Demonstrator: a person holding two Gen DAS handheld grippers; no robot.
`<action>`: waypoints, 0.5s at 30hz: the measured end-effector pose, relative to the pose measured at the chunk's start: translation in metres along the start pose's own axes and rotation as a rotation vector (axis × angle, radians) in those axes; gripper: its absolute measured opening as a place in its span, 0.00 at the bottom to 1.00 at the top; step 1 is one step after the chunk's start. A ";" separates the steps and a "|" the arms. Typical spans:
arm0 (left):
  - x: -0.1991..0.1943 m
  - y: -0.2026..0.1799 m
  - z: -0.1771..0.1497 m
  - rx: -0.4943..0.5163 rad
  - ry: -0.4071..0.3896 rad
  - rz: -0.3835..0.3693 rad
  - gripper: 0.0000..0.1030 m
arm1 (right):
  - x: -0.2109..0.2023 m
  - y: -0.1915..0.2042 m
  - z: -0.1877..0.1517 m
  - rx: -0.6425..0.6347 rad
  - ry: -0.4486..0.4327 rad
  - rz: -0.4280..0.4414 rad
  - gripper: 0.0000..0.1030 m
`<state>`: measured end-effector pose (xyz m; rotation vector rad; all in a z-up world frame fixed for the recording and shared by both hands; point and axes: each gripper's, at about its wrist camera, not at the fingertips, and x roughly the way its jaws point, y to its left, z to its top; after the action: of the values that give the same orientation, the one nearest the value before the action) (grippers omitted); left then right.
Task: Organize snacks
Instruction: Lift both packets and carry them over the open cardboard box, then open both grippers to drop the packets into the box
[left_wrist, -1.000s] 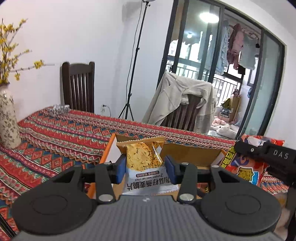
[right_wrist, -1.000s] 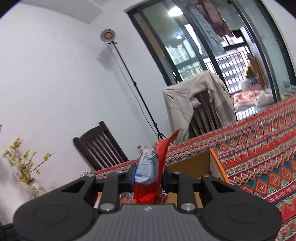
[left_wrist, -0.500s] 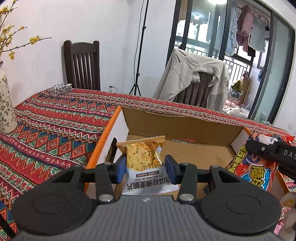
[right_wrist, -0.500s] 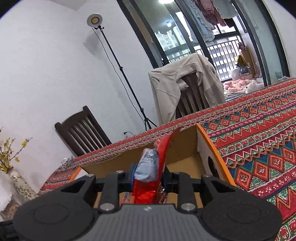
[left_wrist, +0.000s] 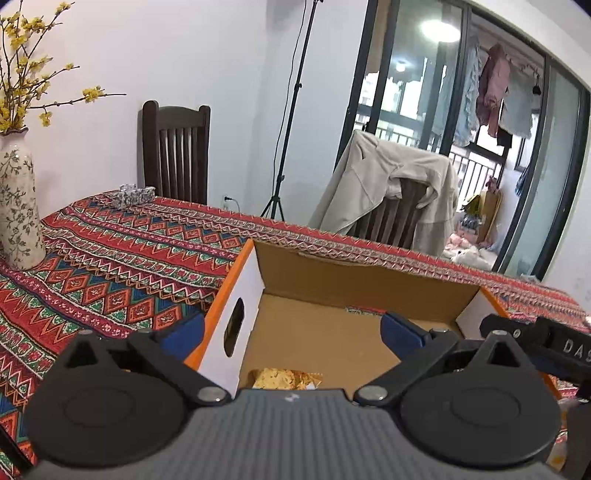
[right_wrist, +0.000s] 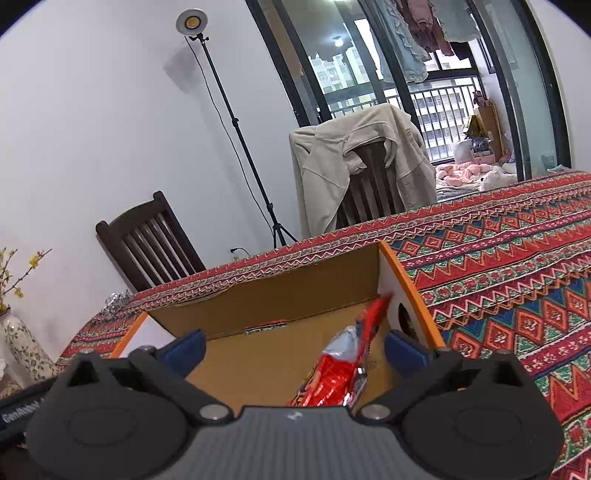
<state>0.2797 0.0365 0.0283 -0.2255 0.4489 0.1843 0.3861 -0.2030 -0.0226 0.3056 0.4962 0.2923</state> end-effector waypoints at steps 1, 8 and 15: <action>-0.001 0.000 0.000 -0.002 -0.006 0.000 1.00 | -0.001 0.000 0.000 -0.004 0.004 -0.002 1.00; -0.008 -0.001 0.005 0.004 -0.014 0.000 1.00 | -0.006 0.006 0.004 -0.043 0.044 -0.030 1.00; -0.026 -0.005 0.015 0.001 -0.031 -0.002 1.00 | -0.023 0.016 0.013 -0.085 0.055 -0.043 1.00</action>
<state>0.2641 0.0324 0.0541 -0.2218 0.4183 0.1849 0.3700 -0.1994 0.0036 0.2044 0.5428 0.2794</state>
